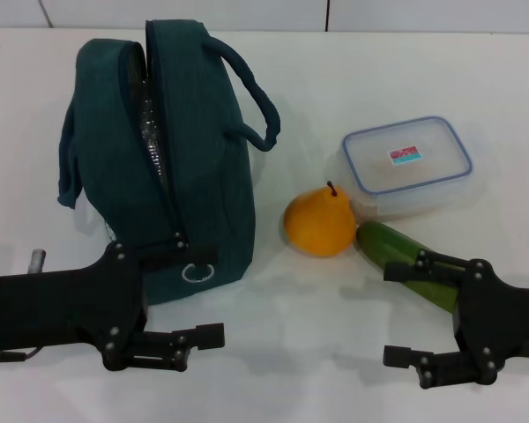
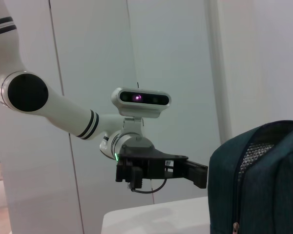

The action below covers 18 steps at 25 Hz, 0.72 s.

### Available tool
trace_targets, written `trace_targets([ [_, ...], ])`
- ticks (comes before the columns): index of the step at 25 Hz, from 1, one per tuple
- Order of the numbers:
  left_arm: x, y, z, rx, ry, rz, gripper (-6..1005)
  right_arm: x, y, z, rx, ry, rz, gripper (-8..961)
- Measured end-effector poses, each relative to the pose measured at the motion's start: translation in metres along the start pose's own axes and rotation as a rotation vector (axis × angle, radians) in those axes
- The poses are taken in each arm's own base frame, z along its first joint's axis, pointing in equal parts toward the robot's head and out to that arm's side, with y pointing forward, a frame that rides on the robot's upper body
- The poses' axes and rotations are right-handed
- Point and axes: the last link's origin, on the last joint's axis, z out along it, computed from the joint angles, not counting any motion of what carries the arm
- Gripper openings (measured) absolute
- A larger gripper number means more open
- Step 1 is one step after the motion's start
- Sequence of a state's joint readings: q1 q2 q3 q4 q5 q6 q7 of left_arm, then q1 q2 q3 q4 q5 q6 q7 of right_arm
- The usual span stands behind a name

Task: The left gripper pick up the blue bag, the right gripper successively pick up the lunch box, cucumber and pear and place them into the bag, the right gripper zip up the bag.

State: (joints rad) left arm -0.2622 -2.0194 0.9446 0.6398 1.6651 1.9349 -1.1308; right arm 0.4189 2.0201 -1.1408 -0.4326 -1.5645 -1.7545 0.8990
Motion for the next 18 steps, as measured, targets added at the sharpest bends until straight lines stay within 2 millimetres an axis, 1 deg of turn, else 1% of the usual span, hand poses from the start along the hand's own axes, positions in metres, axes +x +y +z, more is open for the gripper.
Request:
trace_targets([
  [13,0.002,-0.001,0.0,0.006,0.011,0.005,878,0.0,-0.001,0.001,0.001,0.002,0.003,885],
  [15,0.008,-0.002,-0.002,0.015,0.046,0.02,877,0.0,-0.001,0.001,0.001,0.003,0.003,885],
  [18,0.027,-0.008,-0.013,0.077,0.166,0.052,877,0.001,-0.001,0.0,0.005,0.004,0.005,884],
])
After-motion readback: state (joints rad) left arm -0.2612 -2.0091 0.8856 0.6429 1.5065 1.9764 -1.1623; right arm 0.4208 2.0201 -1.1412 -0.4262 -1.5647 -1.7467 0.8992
